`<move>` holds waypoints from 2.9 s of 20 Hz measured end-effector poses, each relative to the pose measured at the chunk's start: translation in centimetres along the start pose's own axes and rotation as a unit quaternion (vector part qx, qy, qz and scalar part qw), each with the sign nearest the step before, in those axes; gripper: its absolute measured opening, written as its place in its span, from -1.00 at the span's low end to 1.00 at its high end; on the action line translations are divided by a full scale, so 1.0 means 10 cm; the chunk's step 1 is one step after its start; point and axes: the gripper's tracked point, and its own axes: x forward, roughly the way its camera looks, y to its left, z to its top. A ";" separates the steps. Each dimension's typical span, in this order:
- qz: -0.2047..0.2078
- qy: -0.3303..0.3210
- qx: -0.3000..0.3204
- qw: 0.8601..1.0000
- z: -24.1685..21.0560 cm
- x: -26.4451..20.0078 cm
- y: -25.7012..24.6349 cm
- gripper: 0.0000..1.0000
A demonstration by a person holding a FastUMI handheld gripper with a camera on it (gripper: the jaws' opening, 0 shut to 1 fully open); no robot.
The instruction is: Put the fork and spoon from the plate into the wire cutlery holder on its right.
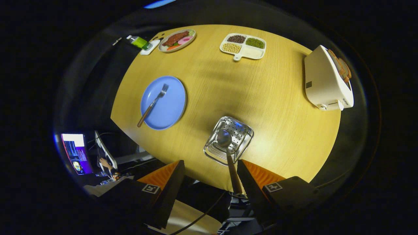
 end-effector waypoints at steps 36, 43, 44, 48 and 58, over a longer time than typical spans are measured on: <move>0.013 -0.025 0.077 0.997 0.56 2.18 2.14 0.91; 0.019 -0.004 0.093 0.995 0.50 2.27 2.21 -0.12; 0.019 -0.003 0.095 0.995 0.50 2.31 2.20 -0.12; 0.016 0.002 0.107 0.994 0.45 2.28 2.14 -0.60; 0.046 -0.017 0.092 0.995 0.48 2.05 2.01 -0.86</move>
